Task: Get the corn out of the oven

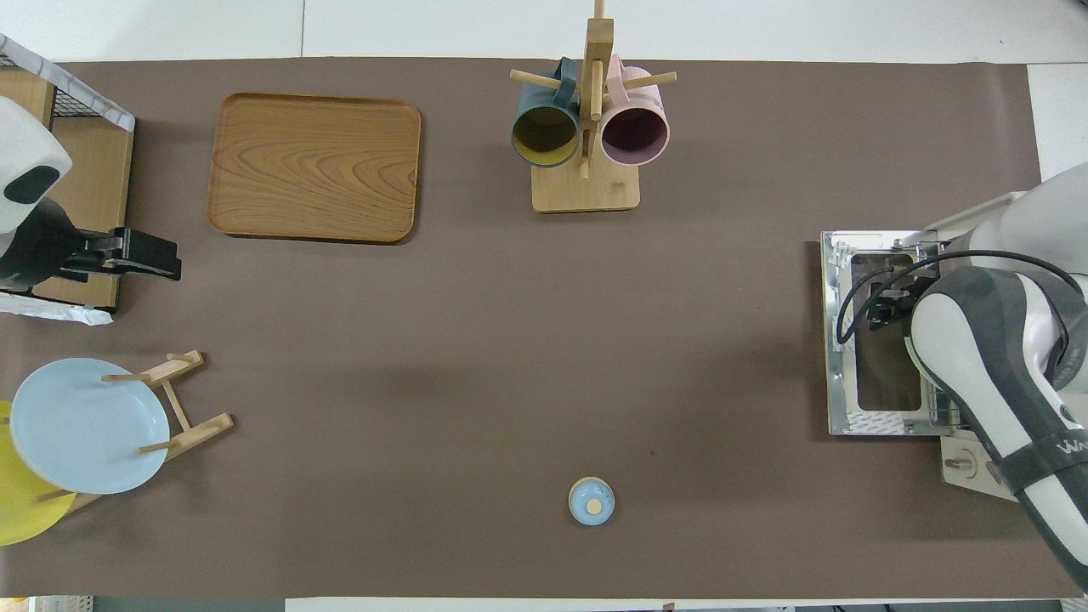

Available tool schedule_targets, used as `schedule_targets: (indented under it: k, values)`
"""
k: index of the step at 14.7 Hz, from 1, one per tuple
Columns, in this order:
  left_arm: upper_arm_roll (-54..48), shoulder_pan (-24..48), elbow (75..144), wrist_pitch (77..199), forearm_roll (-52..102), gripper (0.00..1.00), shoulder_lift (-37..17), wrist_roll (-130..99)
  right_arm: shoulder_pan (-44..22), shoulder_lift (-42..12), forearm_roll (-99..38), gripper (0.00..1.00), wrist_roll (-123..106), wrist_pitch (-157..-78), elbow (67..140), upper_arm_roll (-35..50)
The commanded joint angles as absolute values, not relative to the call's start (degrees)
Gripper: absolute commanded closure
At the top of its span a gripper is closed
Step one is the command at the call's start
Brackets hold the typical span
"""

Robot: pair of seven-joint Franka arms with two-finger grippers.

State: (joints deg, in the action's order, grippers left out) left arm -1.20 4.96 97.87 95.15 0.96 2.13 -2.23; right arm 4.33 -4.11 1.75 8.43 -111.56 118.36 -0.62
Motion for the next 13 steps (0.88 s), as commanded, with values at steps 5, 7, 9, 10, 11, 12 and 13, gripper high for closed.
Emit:
schedule_targets:
  k: [5,7,9,10,11,12,13]
  values:
    - [-0.97,5.01,100.2,96.15,0.35,0.0,3.95,-2.37,5.98,-0.7,7.47,0.57,8.35,-117.15,125.06,-0.09]
    - [-0.97,5.01,100.28,96.15,0.35,0.0,3.96,-2.29,6.67,-0.27,7.47,0.68,6.69,-119.17,126.55,0.0]
    - [-1.05,4.92,100.28,96.42,0.35,0.0,3.96,-2.55,6.77,-0.09,7.47,0.86,6.5,-119.62,127.26,0.0]
    - [-1.05,4.83,100.28,96.42,0.35,0.0,3.96,-2.46,6.77,0.0,7.56,1.0,6.24,-119.62,127.27,0.0]
    - [-1.14,4.92,100.37,96.33,0.35,0.0,4.13,-2.46,6.25,0.0,7.91,1.0,5.28,-119.36,127.27,0.0]
    - [-1.14,5.01,100.37,96.33,0.35,0.0,4.13,-2.46,5.89,-0.09,8.43,1.0,4.93,-118.92,126.92,0.0]
    - [-1.14,5.1,100.63,96.42,0.35,0.0,4.13,-2.29,4.67,-0.26,9.39,1.0,4.92,-118.74,126.22,0.17]
